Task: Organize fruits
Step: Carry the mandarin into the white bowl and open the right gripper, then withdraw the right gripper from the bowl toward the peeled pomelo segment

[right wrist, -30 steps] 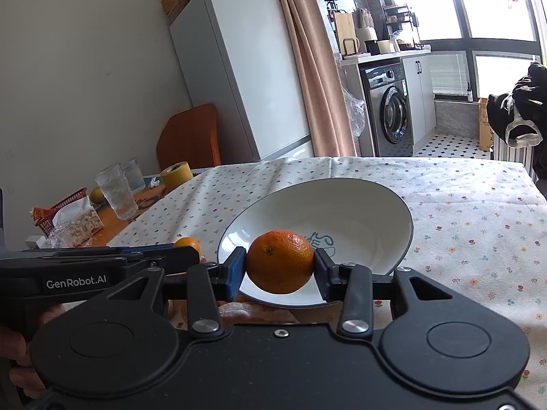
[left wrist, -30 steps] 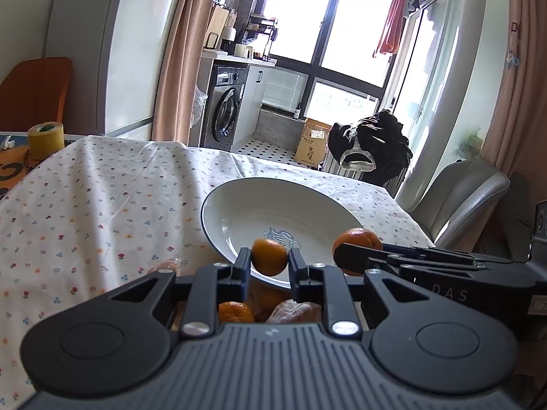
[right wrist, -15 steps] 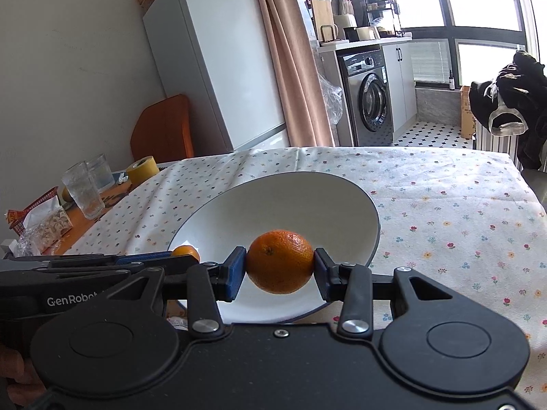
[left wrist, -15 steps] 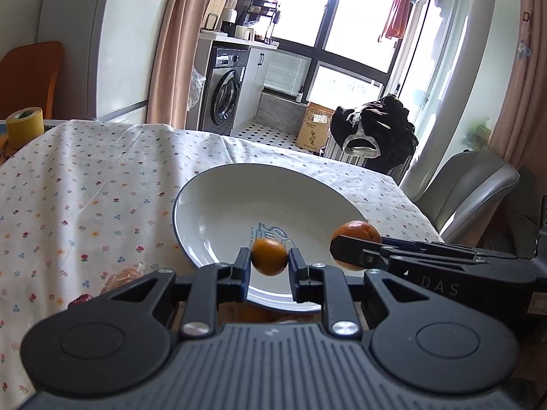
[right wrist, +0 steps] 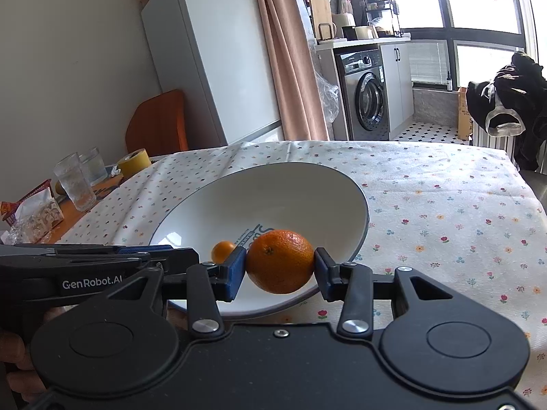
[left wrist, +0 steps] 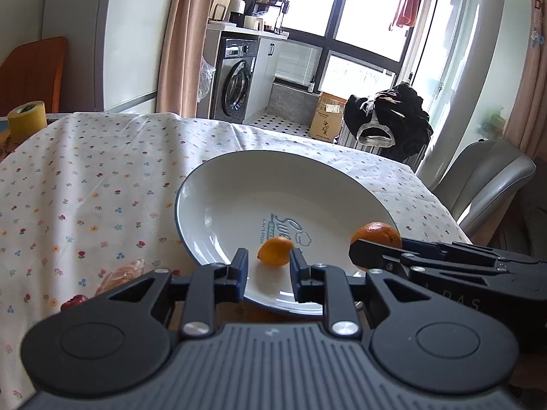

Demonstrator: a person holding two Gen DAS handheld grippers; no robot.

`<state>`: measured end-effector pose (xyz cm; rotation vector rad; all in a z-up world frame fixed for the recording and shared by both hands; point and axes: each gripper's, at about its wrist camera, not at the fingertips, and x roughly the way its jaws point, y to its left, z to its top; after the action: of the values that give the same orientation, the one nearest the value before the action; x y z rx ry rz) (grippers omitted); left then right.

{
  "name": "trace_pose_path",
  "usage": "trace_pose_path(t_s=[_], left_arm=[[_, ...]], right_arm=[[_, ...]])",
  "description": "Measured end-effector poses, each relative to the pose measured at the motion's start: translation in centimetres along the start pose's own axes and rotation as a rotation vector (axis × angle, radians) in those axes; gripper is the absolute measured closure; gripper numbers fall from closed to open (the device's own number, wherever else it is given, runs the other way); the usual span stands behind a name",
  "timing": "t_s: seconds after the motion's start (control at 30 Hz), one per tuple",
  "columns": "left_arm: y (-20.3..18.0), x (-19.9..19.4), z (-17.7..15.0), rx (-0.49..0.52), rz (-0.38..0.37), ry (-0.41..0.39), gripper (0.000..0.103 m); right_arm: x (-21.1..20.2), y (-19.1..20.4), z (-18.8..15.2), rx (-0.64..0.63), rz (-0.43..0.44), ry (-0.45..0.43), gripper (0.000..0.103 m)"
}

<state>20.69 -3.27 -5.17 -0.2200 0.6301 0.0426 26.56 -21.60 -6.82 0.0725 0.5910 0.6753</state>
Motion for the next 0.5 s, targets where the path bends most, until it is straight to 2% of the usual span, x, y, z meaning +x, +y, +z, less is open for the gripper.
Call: trace_pose_path(t_s=[0.13,0.2,0.27,0.33,0.5], left_arm=[[0.2,-0.8,0.2,-0.012,0.003,-0.005,0.078],[0.2,-1.4,0.2,-0.012,0.002,-0.012,0.077],[0.4,-2.1,0.3,-0.024,-0.001,-0.022,0.070],[0.7,-2.8,0.3,-0.033,0.002,-0.035,0.058],[1.0,-4.6,0.5,-0.028,0.035,-0.066,0.037]], right_arm=[[-0.3,0.0,0.2,0.008,0.005,-0.003,0.057],[-0.6,0.0,0.4,0.014,0.011,-0.010,0.047],[-1.1,0.1,0.6,0.017,0.010,-0.025,0.038],[-1.6,0.4,0.8,0.009,-0.002,-0.039,0.035],[-2.3,1.0,0.9,0.004,-0.032,-0.042,0.022]])
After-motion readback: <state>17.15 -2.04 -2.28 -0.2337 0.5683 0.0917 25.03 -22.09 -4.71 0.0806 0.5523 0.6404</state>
